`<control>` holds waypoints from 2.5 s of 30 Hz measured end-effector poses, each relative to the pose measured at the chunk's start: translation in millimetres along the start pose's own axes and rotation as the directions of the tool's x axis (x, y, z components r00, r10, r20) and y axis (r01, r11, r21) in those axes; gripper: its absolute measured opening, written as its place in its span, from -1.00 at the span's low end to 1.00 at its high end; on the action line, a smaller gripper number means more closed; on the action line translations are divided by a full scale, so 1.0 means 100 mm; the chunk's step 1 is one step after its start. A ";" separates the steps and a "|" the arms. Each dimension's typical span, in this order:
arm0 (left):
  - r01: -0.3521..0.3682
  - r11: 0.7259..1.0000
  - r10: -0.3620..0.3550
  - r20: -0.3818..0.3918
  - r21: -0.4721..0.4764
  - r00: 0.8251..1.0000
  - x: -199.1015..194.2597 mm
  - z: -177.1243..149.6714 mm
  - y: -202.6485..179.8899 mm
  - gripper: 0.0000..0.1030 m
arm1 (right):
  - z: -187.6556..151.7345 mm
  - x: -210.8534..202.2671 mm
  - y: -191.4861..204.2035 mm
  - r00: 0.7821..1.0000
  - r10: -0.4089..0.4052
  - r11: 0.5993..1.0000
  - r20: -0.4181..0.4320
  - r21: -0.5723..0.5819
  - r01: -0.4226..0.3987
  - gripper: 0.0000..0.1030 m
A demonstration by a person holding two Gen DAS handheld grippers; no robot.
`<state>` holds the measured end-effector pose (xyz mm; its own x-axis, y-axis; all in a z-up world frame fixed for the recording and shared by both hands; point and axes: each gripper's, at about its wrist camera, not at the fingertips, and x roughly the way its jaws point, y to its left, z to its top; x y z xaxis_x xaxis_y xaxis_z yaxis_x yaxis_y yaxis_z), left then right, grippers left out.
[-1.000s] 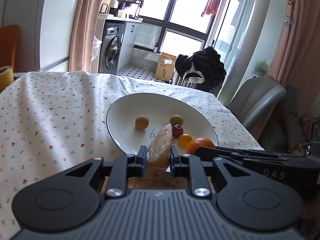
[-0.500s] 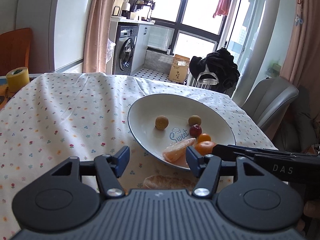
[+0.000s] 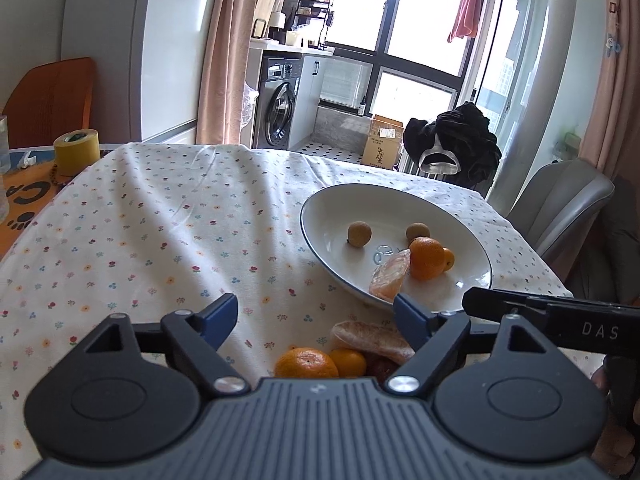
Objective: Organize fruits
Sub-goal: 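Withdraw both open tools from the bowl back toward the remaining fruit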
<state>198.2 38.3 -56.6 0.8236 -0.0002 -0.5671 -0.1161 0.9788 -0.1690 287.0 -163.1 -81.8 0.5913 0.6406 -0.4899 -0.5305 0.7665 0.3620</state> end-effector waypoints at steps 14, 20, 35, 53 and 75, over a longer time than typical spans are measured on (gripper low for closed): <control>-0.010 1.000 0.010 0.010 -0.018 1.000 -0.22 -0.17 0.11 0.62 | -0.15 -0.16 0.17 1.000 0.001 1.000 -0.006 -0.020 -0.002 0.09; 0.000 1.000 0.000 0.007 -0.027 1.000 -0.30 -0.26 0.14 0.62 | -0.23 -0.20 0.21 1.000 0.005 1.000 -0.016 -0.025 -0.005 0.18; 0.048 0.999 -0.048 -0.016 -0.015 0.999 -0.46 -0.39 0.13 0.62 | -0.37 -0.28 0.32 0.998 0.031 0.999 -0.053 -0.039 -0.033 0.60; 0.038 0.999 -0.037 -0.024 0.021 0.999 -0.54 -0.43 0.09 0.62 | -0.47 -0.42 0.33 1.000 -0.011 0.997 -0.001 -0.071 0.011 1.00; 0.060 0.998 -0.060 -0.030 0.004 0.998 -0.31 -0.33 0.07 0.60 | -0.40 -0.36 0.22 1.000 0.018 0.998 -0.018 -0.052 -0.019 0.97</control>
<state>153.5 38.1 -67.2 0.8119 -0.0651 -0.5801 -0.0644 0.9777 -0.1999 229.5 -171.3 -88.0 0.5709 0.6533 -0.4972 -0.5722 0.7509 0.3297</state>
